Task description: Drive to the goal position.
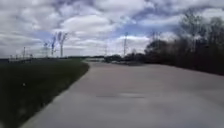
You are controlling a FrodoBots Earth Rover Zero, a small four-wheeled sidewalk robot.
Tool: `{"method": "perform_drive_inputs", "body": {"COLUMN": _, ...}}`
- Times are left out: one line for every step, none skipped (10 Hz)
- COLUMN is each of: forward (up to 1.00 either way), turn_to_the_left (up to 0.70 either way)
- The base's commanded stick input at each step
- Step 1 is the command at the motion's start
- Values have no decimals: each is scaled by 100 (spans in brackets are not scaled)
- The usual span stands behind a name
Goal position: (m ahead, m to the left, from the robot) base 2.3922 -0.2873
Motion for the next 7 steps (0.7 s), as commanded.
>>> {"method": "perform_drive_inputs", "body": {"forward": 91, "turn_to_the_left": 2}}
{"method": "perform_drive_inputs", "body": {"forward": 91, "turn_to_the_left": 2}}
{"method": "perform_drive_inputs", "body": {"forward": 91, "turn_to_the_left": 2}}
{"method": "perform_drive_inputs", "body": {"forward": 91, "turn_to_the_left": 2}}
{"method": "perform_drive_inputs", "body": {"forward": 91, "turn_to_the_left": 2}}
{"method": "perform_drive_inputs", "body": {"forward": 91, "turn_to_the_left": 2}}
{"method": "perform_drive_inputs", "body": {"forward": 91, "turn_to_the_left": 2}}
